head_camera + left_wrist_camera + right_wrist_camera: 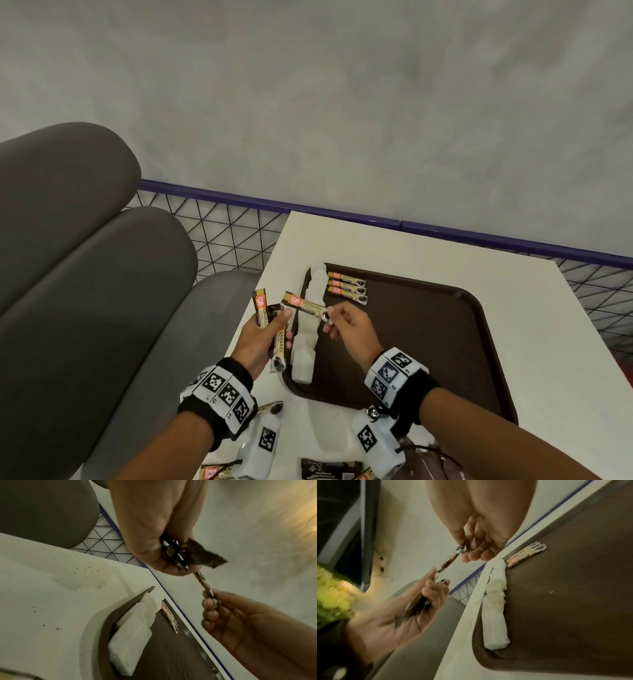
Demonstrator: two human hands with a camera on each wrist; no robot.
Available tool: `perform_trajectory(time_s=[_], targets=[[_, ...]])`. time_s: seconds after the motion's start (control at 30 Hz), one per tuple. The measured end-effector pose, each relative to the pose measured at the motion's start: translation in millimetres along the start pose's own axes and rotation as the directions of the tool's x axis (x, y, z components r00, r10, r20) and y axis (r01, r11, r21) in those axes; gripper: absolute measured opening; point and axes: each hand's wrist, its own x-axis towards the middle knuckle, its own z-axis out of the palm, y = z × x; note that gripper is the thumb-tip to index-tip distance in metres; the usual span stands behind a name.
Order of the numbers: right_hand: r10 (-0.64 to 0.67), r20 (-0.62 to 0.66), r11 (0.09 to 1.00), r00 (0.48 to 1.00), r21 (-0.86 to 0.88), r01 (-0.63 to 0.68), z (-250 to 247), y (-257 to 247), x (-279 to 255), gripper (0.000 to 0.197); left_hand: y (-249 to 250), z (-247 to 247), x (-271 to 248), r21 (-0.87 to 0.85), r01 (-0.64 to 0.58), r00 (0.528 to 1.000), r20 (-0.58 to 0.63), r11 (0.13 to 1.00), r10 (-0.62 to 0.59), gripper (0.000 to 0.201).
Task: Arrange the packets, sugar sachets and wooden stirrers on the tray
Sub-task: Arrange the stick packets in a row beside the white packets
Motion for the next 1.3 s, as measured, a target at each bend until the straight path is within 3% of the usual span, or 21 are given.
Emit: perform_trajectory(time_s=[0.1, 0.33, 0.47, 0.53, 0.6, 0.7, 0.77, 0.93, 0.97, 1.2, 1.3], targets=[[0.028, -0.028, 0.999, 0.999, -0.037, -0.029, -10.1, 4.3, 2.5, 0.020, 2.3, -4.0, -0.8, -0.001, -0.009, 1.000, -0.015, 1.000, 0.009, 0.020], [0.006, 0.072, 0.996, 0.997, -0.095, 0.001, -17.0, 8.2, -0.6, 0.017, 4.1, 0.2, 1.4, 0.037, -0.036, 0.997, -0.070, 0.999, 0.039, 0.025], [0.065, 0.052, 0.994, 0.997, 0.083, -0.069, -22.9, 10.2, -4.3, 0.006, 1.5, 3.3, 3.8, 0.057, -0.038, 0.994, -0.095, 0.998, 0.043, 0.021], [0.077, 0.032, 0.993, 0.997, 0.088, -0.079, -26.9, 15.0, -4.2, 0.005, -1.4, 4.4, 3.6, 0.027, -0.025, 0.996, -0.089, 0.999, 0.027, 0.016], [0.080, -0.078, 0.995, 0.994, 0.074, -0.074, -32.9, 19.1, 1.0, 0.008, -2.5, 6.2, 2.8, -0.028, 0.007, 0.997, -0.076, 1.000, -0.009, 0.013], [0.114, -0.305, 0.993, 0.945, 0.026, -0.111, -51.6, 30.9, 23.2, 0.019, -0.4, 4.4, 4.3, -0.050, 0.054, 0.994, -0.092, 0.997, -0.059, 0.008], [0.152, -0.382, 0.980, 0.912, -0.063, -0.190, -66.5, 42.4, 40.9, 0.024, 1.5, -0.4, 7.5, -0.037, 0.076, 0.991, -0.104, 0.996, -0.080, 0.011], [0.287, -0.406, 0.874, 0.868, -0.260, -0.410, -80.0, 55.9, 71.8, 0.007, 5.1, -13.5, 13.0, -0.029, 0.095, 0.987, -0.129, 0.995, -0.098, 0.014], [0.315, -0.410, 0.856, 0.856, -0.267, -0.443, -80.7, 55.8, 75.6, 0.012, 5.3, -15.1, 13.1, -0.045, 0.095, 0.987, -0.128, 0.994, -0.100, 0.012], [0.417, -0.400, 0.783, 0.816, -0.298, -0.546, -70.7, 57.5, 92.3, 0.017, 2.6, -27.1, 19.1, -0.138, 0.117, 0.976, -0.167, 0.983, -0.140, 0.004], [0.428, -0.418, 0.748, 0.801, -0.333, -0.574, -66.7, 57.1, 94.9, 0.021, 0.9, -27.4, 18.4, -0.139, 0.112, 0.979, -0.153, 0.984, -0.133, 0.011]])
